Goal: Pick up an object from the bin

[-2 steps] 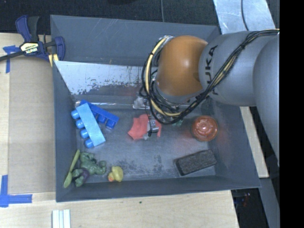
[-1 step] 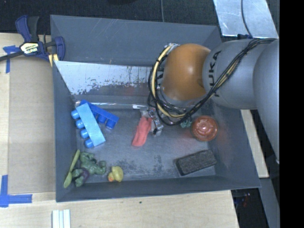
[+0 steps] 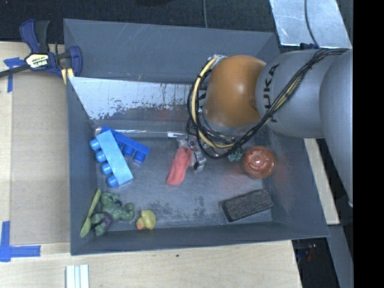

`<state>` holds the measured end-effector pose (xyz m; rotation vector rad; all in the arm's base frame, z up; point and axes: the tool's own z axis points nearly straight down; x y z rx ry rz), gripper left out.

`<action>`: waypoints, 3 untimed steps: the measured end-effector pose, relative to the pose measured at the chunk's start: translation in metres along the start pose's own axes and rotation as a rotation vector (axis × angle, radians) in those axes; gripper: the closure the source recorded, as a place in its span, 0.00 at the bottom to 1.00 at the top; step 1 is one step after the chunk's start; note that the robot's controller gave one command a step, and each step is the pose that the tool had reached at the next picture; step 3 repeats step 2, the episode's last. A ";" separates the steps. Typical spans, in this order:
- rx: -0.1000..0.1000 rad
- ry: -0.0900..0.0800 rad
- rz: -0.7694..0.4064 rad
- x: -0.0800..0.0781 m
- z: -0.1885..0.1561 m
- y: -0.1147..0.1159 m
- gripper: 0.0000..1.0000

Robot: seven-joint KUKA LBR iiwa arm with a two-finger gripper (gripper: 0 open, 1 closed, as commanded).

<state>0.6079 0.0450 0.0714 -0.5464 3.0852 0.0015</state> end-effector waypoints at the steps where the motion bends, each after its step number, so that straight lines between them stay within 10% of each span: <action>1: -0.002 0.006 0.009 0.013 -0.048 0.002 1.00; 3: -0.001 0.003 -0.015 0.011 -0.117 0.003 1.00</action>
Offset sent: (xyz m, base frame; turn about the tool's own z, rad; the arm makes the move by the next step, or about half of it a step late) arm -0.0111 0.0011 0.1782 -0.0525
